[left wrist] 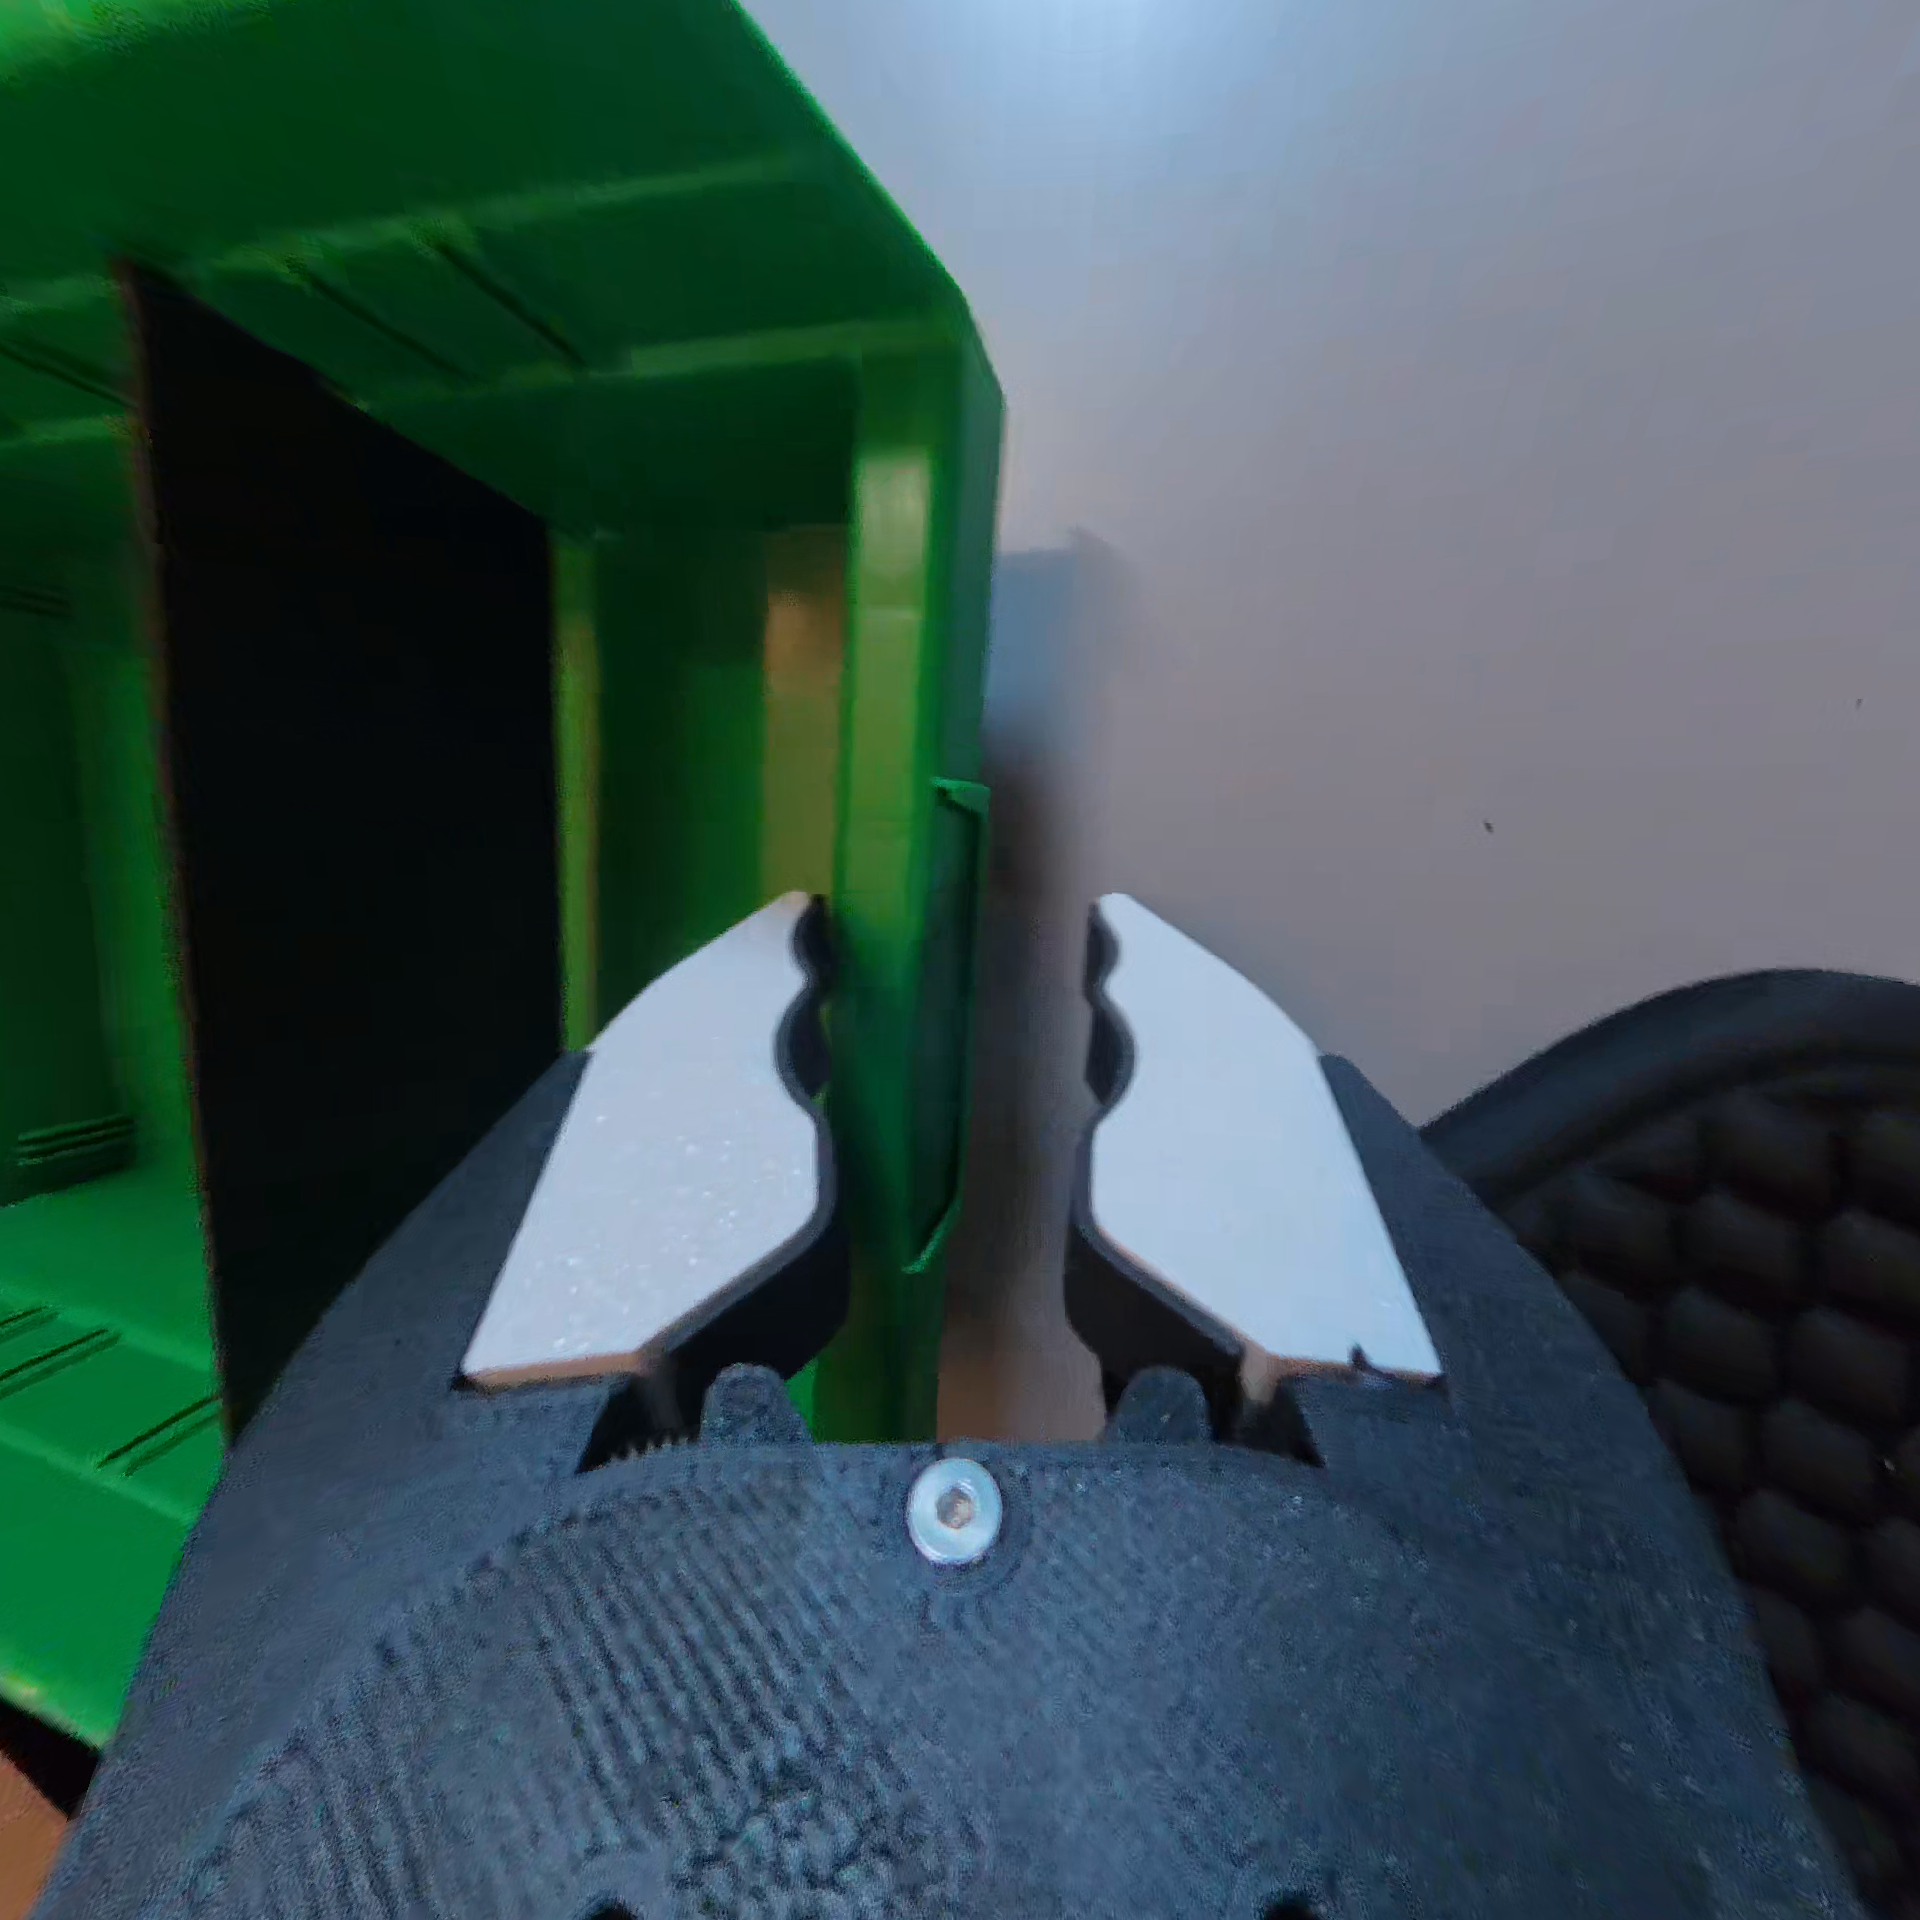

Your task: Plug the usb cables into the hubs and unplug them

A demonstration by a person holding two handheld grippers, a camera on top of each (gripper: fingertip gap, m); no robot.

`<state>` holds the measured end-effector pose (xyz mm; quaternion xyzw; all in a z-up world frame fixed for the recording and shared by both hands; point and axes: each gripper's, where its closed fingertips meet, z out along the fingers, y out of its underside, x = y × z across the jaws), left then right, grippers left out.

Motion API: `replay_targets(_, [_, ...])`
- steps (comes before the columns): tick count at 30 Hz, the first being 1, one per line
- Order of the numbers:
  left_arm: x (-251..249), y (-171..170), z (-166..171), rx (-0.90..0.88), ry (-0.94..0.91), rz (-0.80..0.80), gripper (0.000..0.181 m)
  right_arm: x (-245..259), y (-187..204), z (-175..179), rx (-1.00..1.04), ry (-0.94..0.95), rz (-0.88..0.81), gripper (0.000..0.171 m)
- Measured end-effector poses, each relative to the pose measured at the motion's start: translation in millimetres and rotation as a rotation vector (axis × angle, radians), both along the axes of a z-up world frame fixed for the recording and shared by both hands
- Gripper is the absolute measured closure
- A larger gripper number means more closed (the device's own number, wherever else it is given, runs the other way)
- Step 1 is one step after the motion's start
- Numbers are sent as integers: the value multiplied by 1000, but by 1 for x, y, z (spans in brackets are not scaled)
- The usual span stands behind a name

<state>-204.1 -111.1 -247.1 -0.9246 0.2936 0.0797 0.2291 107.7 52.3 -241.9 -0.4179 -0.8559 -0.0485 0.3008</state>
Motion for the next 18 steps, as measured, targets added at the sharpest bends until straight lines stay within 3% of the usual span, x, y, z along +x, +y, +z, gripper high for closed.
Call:
replay_targets(1, [-2, -2, -8, -43, 23, 2, 125, 2, -10, 0, 3, 9, 36, 138])
replay_targets(2, [-5, 4, -10, -27, 62, 0, 130, 4, -20, 0, -1, 19, 63, 138])
replay_targets(3, [-8, 9, -8, 2, 85, -10, 148, 5, -28, 1, -4, 33, 79, 138])
replay_targets(5, [-2, 16, -7, 21, 84, -40, 154, 7, -41, 4, -5, 94, 81, 139])
replay_targets(9, [27, 32, -7, 51, 129, -112, 154, 12, -70, 61, -267, 458, -58, 137])
replay_targets(13, [73, 56, -7, 71, 128, -288, 153, 67, -30, 124, -298, 812, -353, 136])
replay_targets(16, [102, 82, -5, 120, 150, -406, 152, 108, 3, 117, -365, 897, -564, 129])
replay_targets(18, [112, 100, 4, 199, 182, -398, 147, 123, 20, 101, -374, 894, -664, 122])
